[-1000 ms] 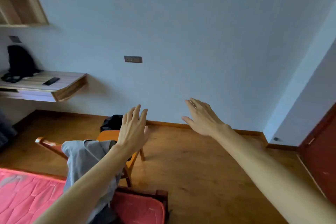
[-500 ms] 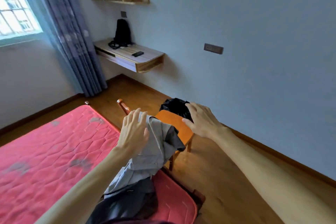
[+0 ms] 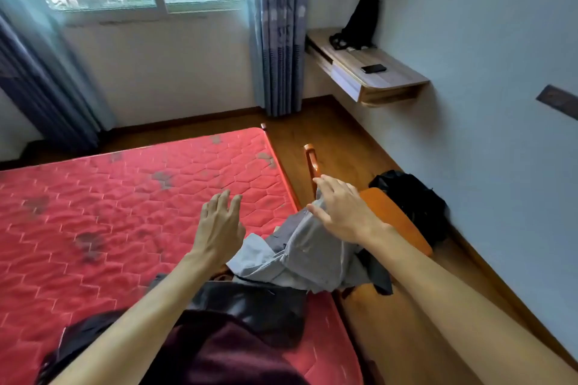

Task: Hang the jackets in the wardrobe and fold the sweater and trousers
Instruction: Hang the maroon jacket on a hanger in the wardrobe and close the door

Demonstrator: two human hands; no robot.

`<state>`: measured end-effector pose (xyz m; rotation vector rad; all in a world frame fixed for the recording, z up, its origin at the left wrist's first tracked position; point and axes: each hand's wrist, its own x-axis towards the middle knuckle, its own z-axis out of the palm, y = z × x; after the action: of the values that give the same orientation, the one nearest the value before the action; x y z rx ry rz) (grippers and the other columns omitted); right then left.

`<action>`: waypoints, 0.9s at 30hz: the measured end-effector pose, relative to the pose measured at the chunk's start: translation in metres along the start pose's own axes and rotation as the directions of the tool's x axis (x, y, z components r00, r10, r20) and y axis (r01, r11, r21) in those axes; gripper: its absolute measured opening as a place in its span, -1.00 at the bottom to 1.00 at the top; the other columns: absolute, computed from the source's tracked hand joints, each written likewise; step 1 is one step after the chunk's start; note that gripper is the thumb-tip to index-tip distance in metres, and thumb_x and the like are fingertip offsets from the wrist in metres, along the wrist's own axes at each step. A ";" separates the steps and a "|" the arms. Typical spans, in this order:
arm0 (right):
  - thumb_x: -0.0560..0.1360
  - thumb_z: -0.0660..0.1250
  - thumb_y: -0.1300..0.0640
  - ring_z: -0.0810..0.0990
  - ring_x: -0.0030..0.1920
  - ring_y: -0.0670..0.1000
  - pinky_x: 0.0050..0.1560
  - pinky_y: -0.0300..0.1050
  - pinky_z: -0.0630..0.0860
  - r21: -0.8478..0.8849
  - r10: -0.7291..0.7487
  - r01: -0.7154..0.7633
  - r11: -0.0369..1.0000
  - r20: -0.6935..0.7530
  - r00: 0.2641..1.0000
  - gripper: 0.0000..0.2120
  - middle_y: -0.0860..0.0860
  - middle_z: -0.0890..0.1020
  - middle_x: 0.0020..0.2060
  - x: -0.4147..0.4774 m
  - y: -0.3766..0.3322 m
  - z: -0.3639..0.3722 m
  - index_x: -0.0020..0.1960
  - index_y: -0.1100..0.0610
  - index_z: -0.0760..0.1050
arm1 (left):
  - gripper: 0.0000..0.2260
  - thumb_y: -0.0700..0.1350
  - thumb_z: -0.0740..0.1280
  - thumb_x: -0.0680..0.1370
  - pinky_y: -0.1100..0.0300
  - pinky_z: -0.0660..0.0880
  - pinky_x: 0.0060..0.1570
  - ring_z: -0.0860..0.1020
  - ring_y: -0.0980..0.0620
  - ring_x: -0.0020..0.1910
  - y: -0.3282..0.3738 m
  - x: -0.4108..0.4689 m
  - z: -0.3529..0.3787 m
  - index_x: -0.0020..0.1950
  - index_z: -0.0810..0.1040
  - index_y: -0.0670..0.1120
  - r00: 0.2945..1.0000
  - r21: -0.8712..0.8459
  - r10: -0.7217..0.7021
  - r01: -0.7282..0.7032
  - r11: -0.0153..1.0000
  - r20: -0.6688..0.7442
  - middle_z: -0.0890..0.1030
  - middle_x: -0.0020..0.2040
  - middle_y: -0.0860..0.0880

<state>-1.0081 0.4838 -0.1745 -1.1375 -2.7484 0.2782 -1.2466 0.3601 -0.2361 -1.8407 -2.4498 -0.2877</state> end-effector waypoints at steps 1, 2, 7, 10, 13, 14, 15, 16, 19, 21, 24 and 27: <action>0.63 0.22 -0.10 0.25 0.52 0.12 0.51 0.06 0.15 0.006 -0.030 0.030 1.000 0.009 0.999 -0.41 0.13 0.33 0.49 0.009 -0.006 0.007 0.54 0.19 0.20 | -0.46 -0.19 0.42 0.43 -0.23 0.41 0.31 0.42 -0.31 0.35 -0.011 -0.008 0.002 0.39 0.42 -0.23 0.999 0.019 -0.035 0.035 0.999 0.017 0.45 0.36 -0.31; 0.63 0.22 -0.10 0.25 0.52 0.13 0.51 0.07 0.15 0.017 -0.054 0.054 0.998 0.020 0.998 -0.40 0.14 0.33 0.49 0.018 -0.014 0.015 0.54 0.20 0.20 | -0.45 -0.18 0.42 0.43 -0.23 0.41 0.31 0.43 -0.31 0.35 -0.023 -0.017 0.004 0.40 0.41 -0.24 0.997 0.035 -0.067 0.066 0.997 0.027 0.45 0.36 -0.31; 0.62 0.22 -0.12 0.20 0.55 0.14 0.52 0.08 0.13 0.042 -0.142 0.138 0.990 0.126 0.982 -0.35 0.16 0.28 0.53 0.054 -0.060 0.069 0.56 0.23 0.16 | -0.43 -0.19 0.47 0.40 -0.22 0.45 0.27 0.46 -0.32 0.32 -0.084 -0.066 0.004 0.38 0.44 -0.26 0.975 0.091 -0.220 0.215 0.972 0.039 0.48 0.34 -0.33; 0.63 0.19 -0.12 0.19 0.55 0.15 0.51 0.08 0.13 0.043 -0.179 0.174 0.984 0.201 0.963 -0.35 0.17 0.26 0.53 0.062 -0.095 0.110 0.56 0.23 0.14 | -0.43 -0.18 0.45 0.43 -0.23 0.40 0.33 0.42 -0.31 0.38 -0.125 -0.098 0.010 0.42 0.41 -0.25 0.951 0.098 -0.302 0.296 0.950 0.060 0.44 0.39 -0.33; 0.63 0.19 -0.11 0.30 0.47 0.17 0.43 0.08 0.22 0.046 -0.208 0.204 0.978 0.285 0.936 -0.42 0.14 0.36 0.44 0.062 -0.132 0.149 0.50 0.21 0.22 | -0.43 -0.14 0.36 0.53 -0.15 0.26 0.45 0.29 -0.25 0.49 -0.164 -0.132 0.021 0.51 0.29 -0.21 0.917 0.066 -0.374 0.368 0.927 0.137 0.32 0.49 -0.28; 0.62 0.20 -0.11 0.36 0.41 0.17 0.38 0.07 0.27 0.044 -0.225 0.222 0.974 0.304 0.926 -0.47 0.12 0.42 0.37 0.063 -0.143 0.164 0.45 0.19 0.27 | -0.42 -0.13 0.35 0.54 -0.12 0.23 0.46 0.26 -0.23 0.50 -0.177 -0.143 0.026 0.52 0.27 -0.20 0.906 0.049 -0.395 0.393 0.918 0.153 0.30 0.51 -0.26; 0.61 0.21 -0.11 0.41 0.36 0.16 0.33 0.07 0.31 0.042 -0.238 0.238 0.970 0.325 0.915 -0.52 0.09 0.45 0.31 0.064 -0.155 0.179 0.40 0.17 0.32 | -0.42 -0.12 0.34 0.55 -0.11 0.22 0.47 0.25 -0.21 0.51 -0.190 -0.153 0.032 0.53 0.26 -0.19 0.895 0.034 -0.415 0.415 0.909 0.166 0.29 0.51 -0.25; 0.61 0.22 -0.11 0.44 0.32 0.16 0.30 0.06 0.34 0.044 -0.244 0.244 0.969 0.350 0.905 -0.54 0.08 0.48 0.27 0.065 -0.166 0.193 0.37 0.16 0.34 | -0.42 -0.11 0.35 0.55 -0.12 0.23 0.46 0.25 -0.21 0.51 -0.202 -0.164 0.038 0.53 0.26 -0.19 0.881 0.022 -0.435 0.439 0.898 0.184 0.29 0.51 -0.24; 0.60 0.22 -0.12 0.45 0.30 0.17 0.28 0.07 0.36 0.023 -0.209 0.223 0.975 0.449 0.868 -0.53 0.11 0.49 0.27 0.064 -0.195 0.234 0.36 0.17 0.35 | -0.41 -0.11 0.36 0.53 -0.14 0.28 0.43 0.30 -0.23 0.47 -0.234 -0.194 0.061 0.52 0.29 -0.21 0.840 -0.007 -0.481 0.499 0.867 0.252 0.33 0.49 -0.25; 0.60 0.22 -0.12 0.45 0.31 0.18 0.29 0.08 0.37 0.002 -0.192 0.222 0.975 0.512 0.837 -0.52 0.13 0.50 0.28 0.061 -0.211 0.260 0.37 0.19 0.35 | -0.42 -0.13 0.36 0.52 -0.13 0.30 0.40 0.33 -0.25 0.44 -0.251 -0.213 0.076 0.51 0.30 -0.23 0.803 -0.031 -0.511 0.545 0.838 0.306 0.35 0.47 -0.26; 0.62 0.18 -0.14 0.47 0.31 0.20 0.28 0.11 0.40 -0.016 -0.154 0.202 0.979 0.589 0.793 -0.48 0.15 0.49 0.31 0.061 -0.233 0.296 0.41 0.20 0.32 | -0.43 -0.14 0.37 0.51 -0.14 0.33 0.38 0.37 -0.27 0.41 -0.271 -0.236 0.101 0.49 0.33 -0.25 0.761 -0.073 -0.532 0.595 0.800 0.370 0.38 0.44 -0.27; 0.64 0.15 -0.13 0.47 0.31 0.25 0.28 0.14 0.42 -0.016 -0.085 0.128 0.992 0.666 0.741 -0.40 0.21 0.44 0.36 0.058 -0.257 0.333 0.51 0.24 0.18 | -0.44 -0.13 0.35 0.53 -0.10 0.32 0.39 0.36 -0.24 0.42 -0.284 -0.257 0.128 0.49 0.32 -0.24 0.715 -0.089 -0.540 0.635 0.767 0.443 0.39 0.44 -0.25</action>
<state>-1.2945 0.3091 -0.4346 -1.0300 -3.4470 0.7185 -1.4377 0.0655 -0.4346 -1.1750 -3.3997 -0.2614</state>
